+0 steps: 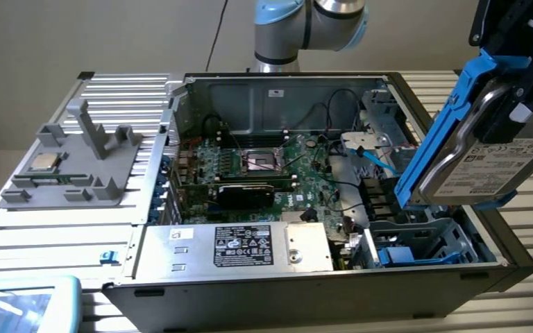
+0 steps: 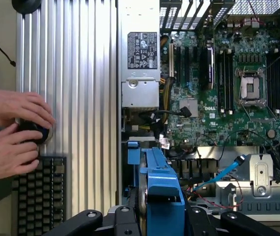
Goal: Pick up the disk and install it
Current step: 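Insert the disk into the insertion slot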
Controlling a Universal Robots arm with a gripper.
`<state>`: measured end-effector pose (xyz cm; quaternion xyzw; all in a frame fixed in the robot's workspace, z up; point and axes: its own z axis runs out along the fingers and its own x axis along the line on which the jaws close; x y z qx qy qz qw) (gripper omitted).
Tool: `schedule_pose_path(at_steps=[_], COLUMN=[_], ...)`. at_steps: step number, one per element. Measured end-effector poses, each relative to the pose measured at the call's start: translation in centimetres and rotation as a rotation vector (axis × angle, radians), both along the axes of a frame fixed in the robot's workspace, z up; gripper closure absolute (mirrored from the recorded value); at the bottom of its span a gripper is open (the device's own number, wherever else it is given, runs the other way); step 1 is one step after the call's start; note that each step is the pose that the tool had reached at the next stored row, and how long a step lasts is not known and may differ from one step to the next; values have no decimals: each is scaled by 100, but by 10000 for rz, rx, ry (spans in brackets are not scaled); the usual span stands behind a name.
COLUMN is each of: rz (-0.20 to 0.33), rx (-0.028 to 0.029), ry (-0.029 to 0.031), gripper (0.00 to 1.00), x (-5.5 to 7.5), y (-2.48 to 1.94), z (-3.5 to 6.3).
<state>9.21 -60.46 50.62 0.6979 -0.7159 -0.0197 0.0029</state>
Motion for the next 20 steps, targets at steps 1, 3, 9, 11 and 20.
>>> schedule_pose_path(at_steps=[1, 3, 9, 11, 20], rz=[0, 0, 0, 0, 0], rx=[0, 2, -12, -14, -14], ry=[0, -1, -1, 0, 2], gripper=[63, 63, 63, 63, 63], x=[0, -1, -3, -3, -3], y=[0, 0, 0, 0, 0], z=[0, -5, -101, -137, -300])
